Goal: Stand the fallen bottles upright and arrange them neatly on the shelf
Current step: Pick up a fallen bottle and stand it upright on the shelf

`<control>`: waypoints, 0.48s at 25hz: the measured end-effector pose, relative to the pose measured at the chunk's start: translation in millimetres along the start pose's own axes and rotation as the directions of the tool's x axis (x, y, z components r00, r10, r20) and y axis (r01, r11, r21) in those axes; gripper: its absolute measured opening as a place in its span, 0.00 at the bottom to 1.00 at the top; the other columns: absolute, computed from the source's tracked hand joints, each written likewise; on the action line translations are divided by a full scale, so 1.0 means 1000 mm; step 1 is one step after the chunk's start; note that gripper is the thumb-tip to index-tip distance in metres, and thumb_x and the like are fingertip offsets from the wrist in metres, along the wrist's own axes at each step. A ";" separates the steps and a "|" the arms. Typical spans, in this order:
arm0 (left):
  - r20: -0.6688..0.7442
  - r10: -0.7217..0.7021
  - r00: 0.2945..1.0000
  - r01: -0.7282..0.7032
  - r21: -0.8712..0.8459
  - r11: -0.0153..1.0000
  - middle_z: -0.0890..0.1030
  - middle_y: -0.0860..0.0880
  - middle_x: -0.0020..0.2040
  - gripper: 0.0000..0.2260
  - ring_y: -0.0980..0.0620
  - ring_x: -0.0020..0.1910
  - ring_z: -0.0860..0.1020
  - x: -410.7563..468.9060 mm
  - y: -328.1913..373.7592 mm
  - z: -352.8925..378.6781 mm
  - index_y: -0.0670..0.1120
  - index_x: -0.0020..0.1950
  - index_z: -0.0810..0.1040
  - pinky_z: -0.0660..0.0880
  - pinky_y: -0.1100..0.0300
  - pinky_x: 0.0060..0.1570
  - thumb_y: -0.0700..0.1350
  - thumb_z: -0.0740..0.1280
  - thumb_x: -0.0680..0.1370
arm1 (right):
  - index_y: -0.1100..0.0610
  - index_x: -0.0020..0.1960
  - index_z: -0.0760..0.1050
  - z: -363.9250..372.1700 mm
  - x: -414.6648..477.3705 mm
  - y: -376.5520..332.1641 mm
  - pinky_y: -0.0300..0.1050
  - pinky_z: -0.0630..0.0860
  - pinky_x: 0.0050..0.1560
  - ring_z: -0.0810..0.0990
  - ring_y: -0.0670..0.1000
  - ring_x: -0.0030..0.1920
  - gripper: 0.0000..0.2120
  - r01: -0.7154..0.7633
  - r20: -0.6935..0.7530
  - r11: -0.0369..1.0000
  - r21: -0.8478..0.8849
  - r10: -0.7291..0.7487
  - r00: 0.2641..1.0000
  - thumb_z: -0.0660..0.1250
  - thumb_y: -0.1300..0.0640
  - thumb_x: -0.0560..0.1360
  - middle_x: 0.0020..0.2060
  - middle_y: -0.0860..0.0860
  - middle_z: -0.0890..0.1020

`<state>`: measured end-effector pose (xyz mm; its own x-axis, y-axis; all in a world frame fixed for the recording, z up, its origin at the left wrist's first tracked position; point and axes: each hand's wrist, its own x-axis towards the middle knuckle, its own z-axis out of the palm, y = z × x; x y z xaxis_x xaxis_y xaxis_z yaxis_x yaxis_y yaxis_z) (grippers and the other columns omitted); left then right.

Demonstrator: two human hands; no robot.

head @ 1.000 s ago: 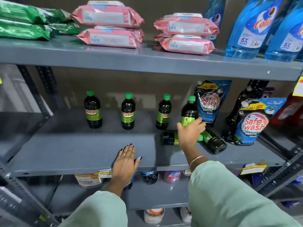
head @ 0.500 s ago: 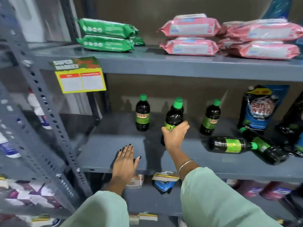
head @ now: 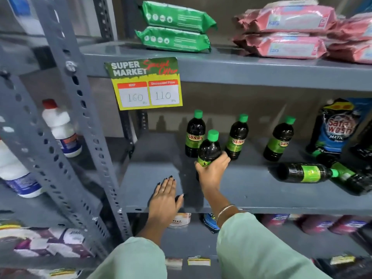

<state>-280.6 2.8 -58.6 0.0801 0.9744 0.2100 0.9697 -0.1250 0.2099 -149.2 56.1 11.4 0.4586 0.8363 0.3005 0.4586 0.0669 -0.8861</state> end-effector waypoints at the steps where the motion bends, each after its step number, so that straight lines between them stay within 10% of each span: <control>1: -0.001 0.008 1.000 -0.008 0.004 1.000 0.82 0.44 0.56 0.28 0.48 0.56 0.79 0.000 0.000 0.001 0.40 0.57 0.79 0.76 0.50 0.53 0.56 0.50 0.73 | 0.67 0.66 0.59 -0.001 -0.001 0.002 0.51 0.64 0.67 0.65 0.61 0.64 0.40 0.006 0.008 1.000 -0.011 -0.006 1.000 0.78 0.62 0.62 0.60 0.63 0.66; 12: 0.025 0.004 1.000 -0.006 0.047 0.999 0.80 0.44 0.59 0.28 0.47 0.59 0.77 -0.002 0.001 0.001 0.39 0.59 0.77 0.73 0.49 0.58 0.55 0.50 0.73 | 0.64 0.65 0.61 -0.008 0.000 0.005 0.54 0.66 0.65 0.64 0.59 0.64 0.38 -0.052 0.059 0.999 -0.011 0.053 0.997 0.78 0.57 0.62 0.61 0.60 0.69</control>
<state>-279.8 1.0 -59.4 0.0901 0.9782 0.1872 0.9790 -0.1215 0.1636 -140.4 51.8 9.6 0.4361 0.8694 0.2321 0.4427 0.0172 -0.8965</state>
